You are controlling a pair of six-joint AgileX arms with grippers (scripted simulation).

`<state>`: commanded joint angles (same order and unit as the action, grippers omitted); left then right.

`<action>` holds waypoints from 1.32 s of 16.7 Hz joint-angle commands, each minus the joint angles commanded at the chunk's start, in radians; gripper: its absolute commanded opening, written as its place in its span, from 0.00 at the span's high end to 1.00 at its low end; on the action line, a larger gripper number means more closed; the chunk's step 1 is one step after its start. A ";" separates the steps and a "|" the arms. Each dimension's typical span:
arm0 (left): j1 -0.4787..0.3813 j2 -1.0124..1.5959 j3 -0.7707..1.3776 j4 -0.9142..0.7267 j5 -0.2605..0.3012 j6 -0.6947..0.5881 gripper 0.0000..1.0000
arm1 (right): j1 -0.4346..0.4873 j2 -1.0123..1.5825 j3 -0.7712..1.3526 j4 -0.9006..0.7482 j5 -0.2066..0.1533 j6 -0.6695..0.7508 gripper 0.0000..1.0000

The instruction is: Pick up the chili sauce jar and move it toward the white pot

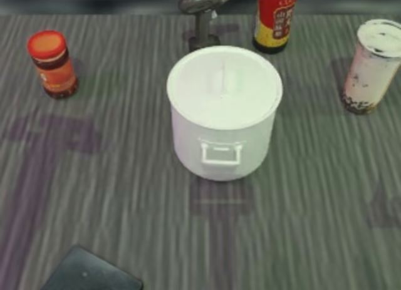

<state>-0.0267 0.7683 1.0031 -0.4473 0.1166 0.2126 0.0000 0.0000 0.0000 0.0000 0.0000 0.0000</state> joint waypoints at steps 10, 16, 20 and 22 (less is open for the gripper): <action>0.004 1.070 0.931 -0.653 0.044 0.196 0.00 | 0.000 0.000 0.000 0.000 0.000 0.000 0.00; 0.019 1.604 1.446 -0.950 0.035 0.293 0.00 | 0.000 0.000 0.000 0.000 0.000 0.000 0.00; 0.030 1.837 1.718 -1.064 0.022 0.339 0.00 | 0.000 0.000 0.000 0.000 0.000 0.000 0.00; 0.035 1.910 1.815 -1.096 0.015 0.354 0.00 | 0.000 0.000 0.000 0.000 0.000 0.000 0.00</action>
<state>0.0082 2.6783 2.8180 -1.5435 0.1318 0.5670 0.0000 0.0000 0.0000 0.0000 0.0000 0.0000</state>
